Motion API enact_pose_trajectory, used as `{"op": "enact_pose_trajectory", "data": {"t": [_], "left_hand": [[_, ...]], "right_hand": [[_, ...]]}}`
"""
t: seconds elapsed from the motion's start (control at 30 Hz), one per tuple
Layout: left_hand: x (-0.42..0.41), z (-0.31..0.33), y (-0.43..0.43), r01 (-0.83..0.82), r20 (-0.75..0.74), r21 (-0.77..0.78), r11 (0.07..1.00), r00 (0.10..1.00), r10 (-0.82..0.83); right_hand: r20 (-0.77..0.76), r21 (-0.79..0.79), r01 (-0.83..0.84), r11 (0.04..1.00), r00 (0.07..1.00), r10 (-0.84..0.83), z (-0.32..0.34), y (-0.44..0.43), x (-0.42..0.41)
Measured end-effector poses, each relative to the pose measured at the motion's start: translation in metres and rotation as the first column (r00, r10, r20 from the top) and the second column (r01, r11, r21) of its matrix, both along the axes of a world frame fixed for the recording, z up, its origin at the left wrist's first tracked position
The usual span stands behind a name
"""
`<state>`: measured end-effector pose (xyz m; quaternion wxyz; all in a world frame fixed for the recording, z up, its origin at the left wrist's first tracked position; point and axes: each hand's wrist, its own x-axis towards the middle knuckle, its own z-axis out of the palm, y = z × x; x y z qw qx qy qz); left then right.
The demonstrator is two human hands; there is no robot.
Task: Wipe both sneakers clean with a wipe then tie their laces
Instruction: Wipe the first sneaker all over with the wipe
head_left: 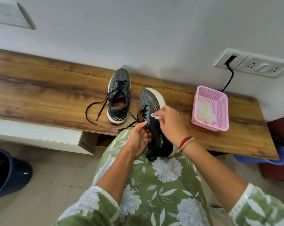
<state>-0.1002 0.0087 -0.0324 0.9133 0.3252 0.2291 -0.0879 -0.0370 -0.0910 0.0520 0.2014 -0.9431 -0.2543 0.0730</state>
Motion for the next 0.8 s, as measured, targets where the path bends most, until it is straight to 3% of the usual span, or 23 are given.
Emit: {"op": "enact_pose_trajectory", "data": {"t": [0.13,0.3,0.4,0.57,0.8], "left_hand": [[-0.002,-0.003,0.000,0.006,0.014,-0.009,1.000,1.000,-0.006],[0.000,-0.002,0.000,-0.002,0.037,-0.034,0.999,0.999,0.004],[0.000,-0.002,-0.001,-0.003,0.028,-0.032,0.999,1.000,0.004],[-0.002,-0.001,-0.001,-0.006,0.014,-0.032,0.999,1.000,0.006],[0.000,-0.004,0.000,-0.002,-0.001,-0.009,1.000,1.000,0.002]], "right_hand": [[0.065,0.044,-0.014,0.999,0.998,0.012,-0.004,-0.007,-0.027],[-0.085,0.140,-0.100,0.985,0.990,0.113,0.005,-0.016,-0.033],[-0.049,0.184,0.034,0.982,0.998,-0.025,0.011,-0.009,-0.007],[0.042,-0.005,-0.057,0.998,0.997,0.057,0.002,-0.002,-0.004],[0.128,0.062,-0.144,0.988,0.983,0.135,-0.007,-0.020,-0.040]]}}
